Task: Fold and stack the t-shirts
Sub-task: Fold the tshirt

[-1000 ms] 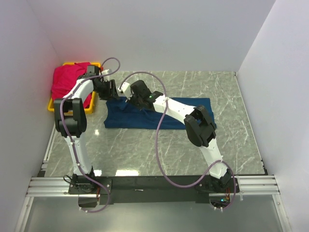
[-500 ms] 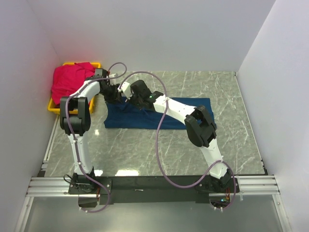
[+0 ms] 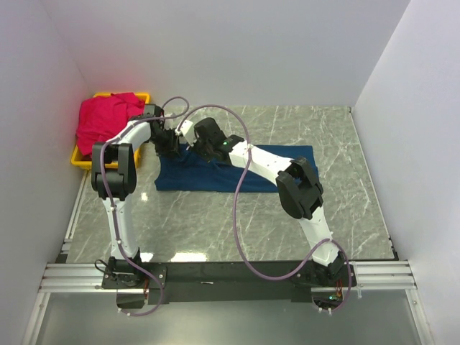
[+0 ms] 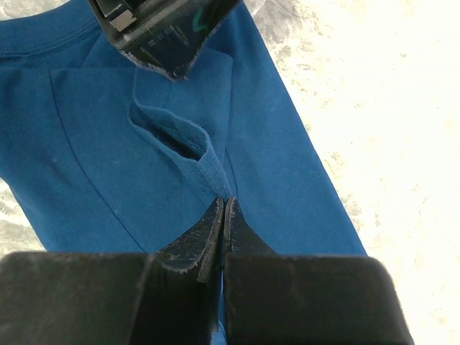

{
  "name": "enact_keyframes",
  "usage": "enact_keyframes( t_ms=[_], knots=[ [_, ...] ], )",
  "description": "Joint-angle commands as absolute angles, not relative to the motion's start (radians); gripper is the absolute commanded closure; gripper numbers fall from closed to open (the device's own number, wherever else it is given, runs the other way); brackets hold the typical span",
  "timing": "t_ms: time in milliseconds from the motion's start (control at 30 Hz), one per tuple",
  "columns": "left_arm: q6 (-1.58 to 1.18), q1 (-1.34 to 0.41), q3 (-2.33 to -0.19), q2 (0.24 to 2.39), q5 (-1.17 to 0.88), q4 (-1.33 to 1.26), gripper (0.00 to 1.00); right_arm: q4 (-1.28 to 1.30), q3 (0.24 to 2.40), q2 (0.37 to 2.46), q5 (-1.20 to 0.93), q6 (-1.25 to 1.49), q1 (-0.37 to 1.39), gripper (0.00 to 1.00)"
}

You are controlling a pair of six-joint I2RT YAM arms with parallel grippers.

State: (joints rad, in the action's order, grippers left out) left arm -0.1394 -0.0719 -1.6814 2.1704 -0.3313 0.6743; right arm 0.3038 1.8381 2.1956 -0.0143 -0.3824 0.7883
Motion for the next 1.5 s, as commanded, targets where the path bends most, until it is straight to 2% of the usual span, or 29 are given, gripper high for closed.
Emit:
enact_keyframes(
  t_ms=[0, 100, 233, 333, 367, 567, 767, 1467],
  knots=[
    [-0.152, -0.075, -1.677, 2.154, -0.298, 0.681, 0.45, 0.264, 1.827, 2.126, -0.002, -0.371, 0.781, 1.00],
    [-0.160, -0.075, -1.680, 2.154, -0.290, 0.680, 0.41, 0.265, 1.827, 2.125, -0.003, -0.370, 0.782, 1.00],
    [-0.161, -0.077, -1.686, 2.158, -0.319, 0.686, 0.48, 0.271, 1.838, 2.129, -0.002, -0.371, 0.781, 1.00],
    [-0.156, -0.077, -1.689, 2.154, -0.330, 0.686, 0.60, 0.270, 1.835, 2.129, -0.003, -0.374, 0.781, 1.00],
    [-0.158, -0.075, -1.686, 2.151, -0.330, 0.684, 0.72, 0.265, 1.833, 2.129, -0.002, -0.376, 0.782, 1.00],
    [-0.170, -0.061, -1.703, 2.097, -0.324, 0.678, 0.99, 0.204, 1.790, 2.102, 0.061, -0.359, 0.769, 1.00],
    [-0.175, -0.046, -1.767, 2.074, -0.325, 0.704, 0.99, 0.156, 1.767, 2.092, 0.083, -0.318, 0.729, 1.00],
    [-0.193, -0.025, -1.802, 2.089, -0.298, 0.689, 1.00, 0.138, 1.917, 2.258, 0.074, -0.276, 0.675, 1.00]
  ],
)
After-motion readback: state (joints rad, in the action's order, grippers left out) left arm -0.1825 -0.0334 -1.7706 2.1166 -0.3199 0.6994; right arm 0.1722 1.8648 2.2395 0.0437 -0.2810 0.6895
